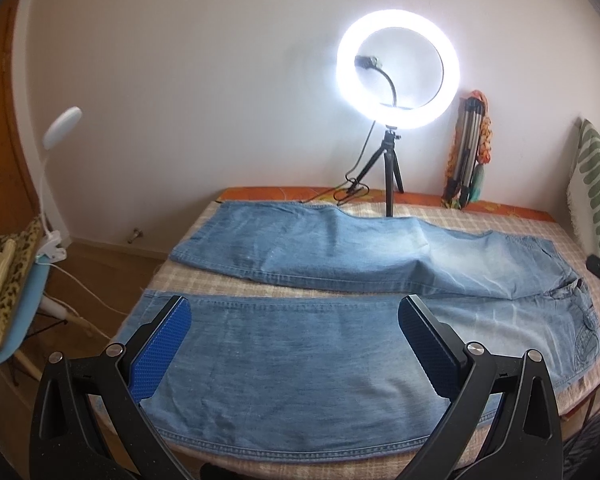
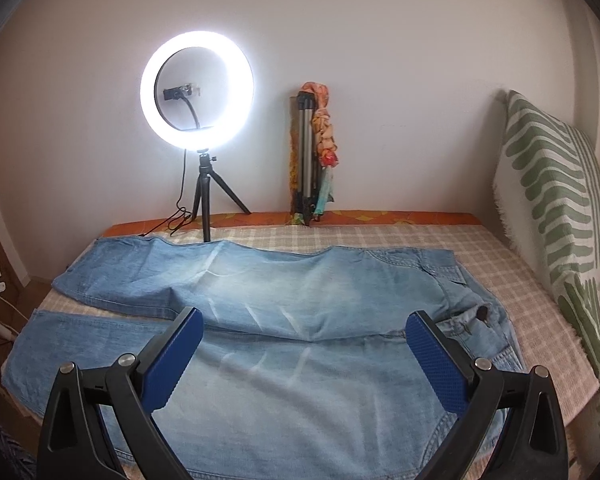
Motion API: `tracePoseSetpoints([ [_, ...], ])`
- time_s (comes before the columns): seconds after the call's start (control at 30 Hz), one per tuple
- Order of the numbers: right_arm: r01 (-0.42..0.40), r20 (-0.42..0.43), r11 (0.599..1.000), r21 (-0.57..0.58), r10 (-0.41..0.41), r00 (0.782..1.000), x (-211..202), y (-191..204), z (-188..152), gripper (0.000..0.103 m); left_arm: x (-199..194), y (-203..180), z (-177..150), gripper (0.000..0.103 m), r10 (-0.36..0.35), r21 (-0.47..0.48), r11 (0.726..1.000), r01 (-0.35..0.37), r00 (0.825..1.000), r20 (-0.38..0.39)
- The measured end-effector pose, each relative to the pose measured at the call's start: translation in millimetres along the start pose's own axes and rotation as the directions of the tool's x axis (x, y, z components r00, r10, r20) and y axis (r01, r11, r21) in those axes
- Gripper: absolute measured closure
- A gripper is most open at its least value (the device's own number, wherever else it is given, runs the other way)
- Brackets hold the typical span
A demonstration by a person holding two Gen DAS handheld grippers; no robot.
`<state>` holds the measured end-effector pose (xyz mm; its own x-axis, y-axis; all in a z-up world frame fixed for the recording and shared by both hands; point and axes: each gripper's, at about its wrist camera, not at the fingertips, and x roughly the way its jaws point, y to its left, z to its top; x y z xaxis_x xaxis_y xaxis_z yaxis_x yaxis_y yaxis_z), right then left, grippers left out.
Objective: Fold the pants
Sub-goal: 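Grasp the jeans leg seam with the right tool while the left tool approaches the leg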
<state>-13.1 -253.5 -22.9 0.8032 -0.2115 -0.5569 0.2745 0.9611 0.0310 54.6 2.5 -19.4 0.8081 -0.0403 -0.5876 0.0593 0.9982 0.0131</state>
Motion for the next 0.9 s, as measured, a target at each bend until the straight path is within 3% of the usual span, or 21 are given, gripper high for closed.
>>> tracePoseSetpoints([
  [0.17, -0.111, -0.014, 0.993, -0.05, 0.111, 0.994, 28, 7, 19, 0.001, 28, 12, 6, 0.002, 0.017, 0.037, 0.999, -0.015, 0.999, -0.048],
  [0.27, -0.177, -0.03, 0.981, -0.079, 0.175, 0.984, 50, 14, 32, 0.001, 48, 22, 8, 0.012, -0.013, 0.034, 0.999, 0.016, 0.996, -0.088],
  [0.43, -0.228, -0.087, 0.961, -0.155, 0.216, 0.972, 95, 31, 52, 0.003, 81, 40, 15, 0.025, -0.034, 0.001, 0.999, 0.034, 0.99, -0.138],
  [0.57, -0.301, -0.164, 0.935, -0.187, 0.272, 0.948, 140, 43, 67, 0.012, 100, 48, 28, 0.026, -0.001, 0.003, 1.0, 0.001, 0.991, -0.136],
  [0.67, -0.316, -0.213, 0.918, -0.239, 0.268, 0.94, 175, 56, 77, 0.017, 117, 52, 43, 0.026, 0.028, 0.015, 1.0, -0.026, 0.99, -0.135],
  [0.9, -0.394, -0.317, 0.878, -0.27, 0.306, 0.898, 249, 81, 92, 0.021, 159, 59, 65, 0.032, -0.013, 0.013, 1.0, 0.016, 0.98, -0.2],
])
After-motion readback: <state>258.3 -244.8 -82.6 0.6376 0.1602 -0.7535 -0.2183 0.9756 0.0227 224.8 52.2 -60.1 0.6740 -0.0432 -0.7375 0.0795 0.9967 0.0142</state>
